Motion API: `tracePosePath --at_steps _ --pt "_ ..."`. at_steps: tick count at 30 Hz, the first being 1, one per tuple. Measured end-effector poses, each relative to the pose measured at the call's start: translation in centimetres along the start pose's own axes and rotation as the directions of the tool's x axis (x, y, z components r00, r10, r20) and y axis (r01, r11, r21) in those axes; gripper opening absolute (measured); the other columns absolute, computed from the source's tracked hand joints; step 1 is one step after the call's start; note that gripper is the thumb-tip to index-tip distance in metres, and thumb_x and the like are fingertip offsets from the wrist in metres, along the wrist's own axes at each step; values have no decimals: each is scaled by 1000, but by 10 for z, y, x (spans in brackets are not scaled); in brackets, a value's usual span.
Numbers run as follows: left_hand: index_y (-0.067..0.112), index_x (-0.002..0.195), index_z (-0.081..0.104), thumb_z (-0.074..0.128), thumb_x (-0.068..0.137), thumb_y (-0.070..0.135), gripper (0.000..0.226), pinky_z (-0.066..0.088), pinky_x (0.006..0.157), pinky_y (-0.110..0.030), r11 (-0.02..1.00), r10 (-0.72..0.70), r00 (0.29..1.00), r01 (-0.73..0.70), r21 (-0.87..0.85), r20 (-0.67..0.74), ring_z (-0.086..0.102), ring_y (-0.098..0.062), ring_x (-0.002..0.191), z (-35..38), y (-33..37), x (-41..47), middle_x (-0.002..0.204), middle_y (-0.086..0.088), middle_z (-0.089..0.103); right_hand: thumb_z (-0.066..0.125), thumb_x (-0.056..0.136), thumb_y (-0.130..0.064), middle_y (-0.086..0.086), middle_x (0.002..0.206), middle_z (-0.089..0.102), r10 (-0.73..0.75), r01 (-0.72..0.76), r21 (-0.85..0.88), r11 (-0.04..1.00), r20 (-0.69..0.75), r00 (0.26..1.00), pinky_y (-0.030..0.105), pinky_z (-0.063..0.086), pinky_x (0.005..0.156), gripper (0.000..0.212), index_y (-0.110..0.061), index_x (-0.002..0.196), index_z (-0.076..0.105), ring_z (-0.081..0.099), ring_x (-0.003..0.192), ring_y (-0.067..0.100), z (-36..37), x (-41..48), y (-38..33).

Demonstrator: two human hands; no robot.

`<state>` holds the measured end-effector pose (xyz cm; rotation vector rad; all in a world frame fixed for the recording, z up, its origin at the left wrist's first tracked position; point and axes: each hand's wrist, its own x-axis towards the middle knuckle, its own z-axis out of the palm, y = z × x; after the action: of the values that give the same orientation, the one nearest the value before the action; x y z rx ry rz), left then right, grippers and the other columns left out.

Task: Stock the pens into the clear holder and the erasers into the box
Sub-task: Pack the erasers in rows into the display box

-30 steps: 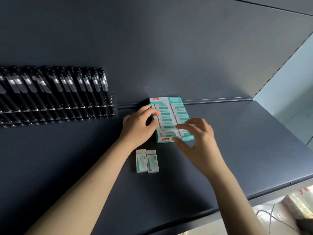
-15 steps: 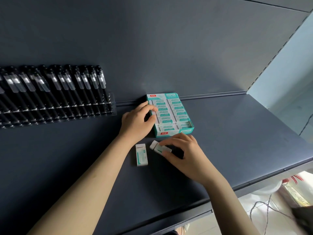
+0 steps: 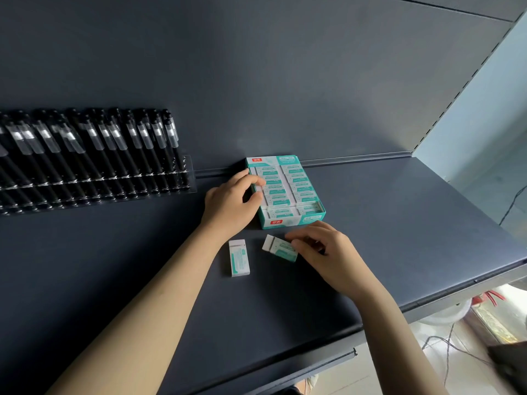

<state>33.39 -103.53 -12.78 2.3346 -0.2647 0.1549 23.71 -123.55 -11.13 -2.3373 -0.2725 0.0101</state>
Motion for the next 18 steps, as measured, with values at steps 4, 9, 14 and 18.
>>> tracePosePath --at_steps 4,9,14,18 --pt "32 112 60 47 97 31 20 30 110 -42 1000 4 1000 -4 4 -5 49 -9 125 0 0 0 145 19 46 70 89 -29 -16 110 60 -6 7 -33 999 23 1000 24 55 81 22 -34 110 68 61 98 8 -2 2 2" --pt "30 112 61 48 97 30 20 30 109 -41 1000 2 1000 -2 -2 -11 49 -9 124 -1 1 0 143 19 47 76 83 -33 -19 112 57 -26 32 -104 994 61 998 22 55 82 29 -36 111 67 58 103 8 -2 3 4" --pt "33 112 60 47 97 32 20 30 109 -41 1000 2 1000 -2 5 1 49 -8 124 -1 0 0 143 20 46 77 83 -24 -23 106 57 -58 59 10 998 -92 994 11 50 70 27 -33 107 68 57 92 0 -9 8 -3" --pt "31 114 60 47 98 31 21 27 109 -36 1000 -6 1000 6 13 0 48 -9 126 -2 2 0 144 19 45 77 82 -18 -14 109 61 -98 114 56 992 -234 967 16 53 70 23 -32 98 67 61 89 5 -13 19 -9"
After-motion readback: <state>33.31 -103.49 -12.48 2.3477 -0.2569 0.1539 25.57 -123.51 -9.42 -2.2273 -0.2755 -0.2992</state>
